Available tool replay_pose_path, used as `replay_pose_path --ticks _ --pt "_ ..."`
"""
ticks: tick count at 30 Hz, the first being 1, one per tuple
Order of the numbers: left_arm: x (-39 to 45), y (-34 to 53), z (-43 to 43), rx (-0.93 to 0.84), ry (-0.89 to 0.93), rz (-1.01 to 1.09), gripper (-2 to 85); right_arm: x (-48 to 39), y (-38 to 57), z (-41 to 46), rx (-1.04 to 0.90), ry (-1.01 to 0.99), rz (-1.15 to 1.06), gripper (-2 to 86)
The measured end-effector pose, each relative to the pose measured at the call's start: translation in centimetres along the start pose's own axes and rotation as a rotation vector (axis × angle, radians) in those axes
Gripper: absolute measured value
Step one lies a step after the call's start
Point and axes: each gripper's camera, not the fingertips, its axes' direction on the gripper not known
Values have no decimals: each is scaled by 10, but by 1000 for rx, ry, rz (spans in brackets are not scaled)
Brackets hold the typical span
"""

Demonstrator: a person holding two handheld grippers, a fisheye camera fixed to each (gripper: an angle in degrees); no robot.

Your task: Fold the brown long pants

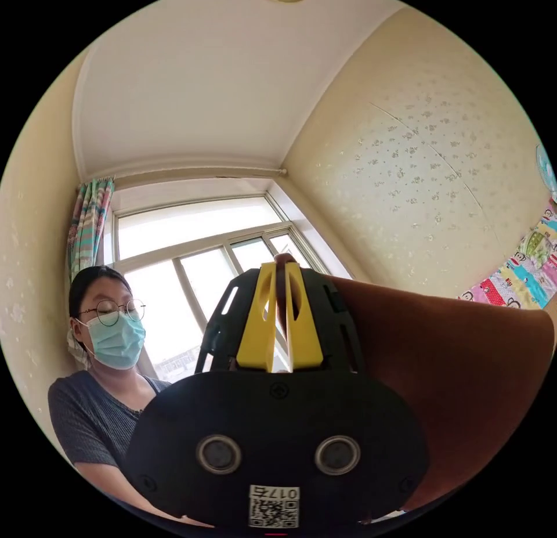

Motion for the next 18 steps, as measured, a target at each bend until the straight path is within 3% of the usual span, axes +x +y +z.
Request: replay_pose_path --ticks 4,9,12,18 --pt "-19 -28 -30 -27 -81 66 231 10 14 -48 20 -37 58 22" --pt "-87 -35 -46 -7 -12 -135 264 1 21 -94 17 -89 55 22" --pt "-138 -35 -25 10 175 -289 265 -23 15 -112 -15 -87 -21 22" --pt "-178 -68 65 -80 370 -223 259 -66 10 -155 -67 -85 -219 20"
